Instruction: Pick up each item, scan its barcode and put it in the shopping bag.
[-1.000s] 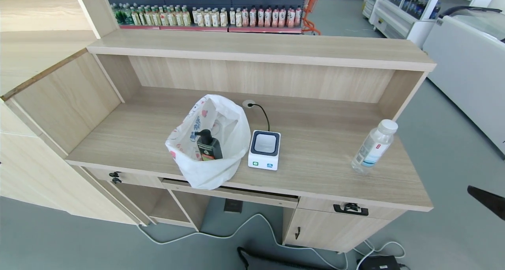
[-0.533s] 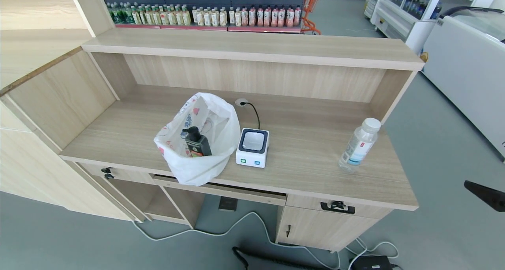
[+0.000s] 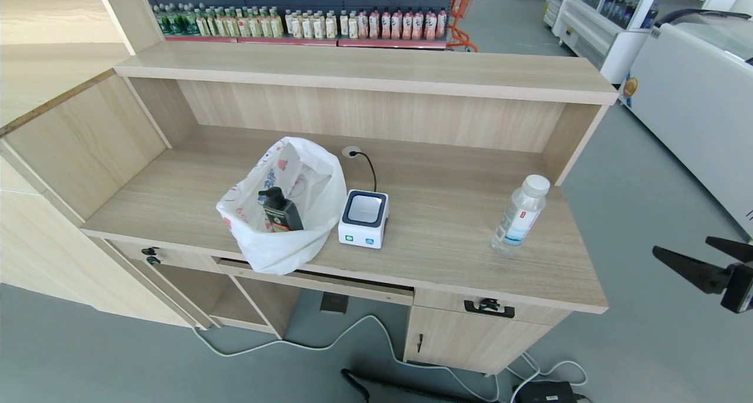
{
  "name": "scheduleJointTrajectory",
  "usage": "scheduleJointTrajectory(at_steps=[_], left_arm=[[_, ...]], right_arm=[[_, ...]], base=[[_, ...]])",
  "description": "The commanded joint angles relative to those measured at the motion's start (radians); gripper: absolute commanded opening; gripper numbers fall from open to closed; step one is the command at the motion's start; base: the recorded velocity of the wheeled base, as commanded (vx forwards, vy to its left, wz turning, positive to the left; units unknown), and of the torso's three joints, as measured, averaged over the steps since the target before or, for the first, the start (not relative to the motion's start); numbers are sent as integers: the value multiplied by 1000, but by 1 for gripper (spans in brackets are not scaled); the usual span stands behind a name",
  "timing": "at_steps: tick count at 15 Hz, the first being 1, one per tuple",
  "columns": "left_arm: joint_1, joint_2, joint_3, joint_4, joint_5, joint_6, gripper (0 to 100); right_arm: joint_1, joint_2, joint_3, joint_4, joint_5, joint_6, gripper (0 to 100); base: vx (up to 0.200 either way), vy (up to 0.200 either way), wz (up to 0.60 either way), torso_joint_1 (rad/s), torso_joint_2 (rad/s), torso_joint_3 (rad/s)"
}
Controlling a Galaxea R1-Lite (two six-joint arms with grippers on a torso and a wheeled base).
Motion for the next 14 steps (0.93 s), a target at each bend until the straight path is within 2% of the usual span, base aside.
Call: scheduleJointTrajectory(at_steps=[1, 4, 6, 10, 12, 14], left_arm=[[0, 0, 0, 0, 0, 0, 100], [0, 0, 0, 0, 0, 0, 100], [0, 0, 0, 0, 0, 0, 100], [0, 0, 0, 0, 0, 0, 100], [0, 0, 0, 0, 0, 0, 100], [0, 0, 0, 0, 0, 0, 100]], right_arm=[[70, 113, 23, -72, 6, -3, 100], [91, 250, 67, -254, -20, -17, 100], [130, 370, 85, -423, -83, -16, 100], [168, 454, 75, -509, -94, -2, 100], [216, 491, 67, -544, -94, 9, 100], [239, 522, 15, -558, -101, 11, 100]], base=[[0, 0, 0, 0, 0, 0], [0, 0, 0, 0, 0, 0], [0, 0, 0, 0, 0, 0], [0, 0, 0, 0, 0, 0], [0, 0, 0, 0, 0, 0], [0, 0, 0, 0, 0, 0]])
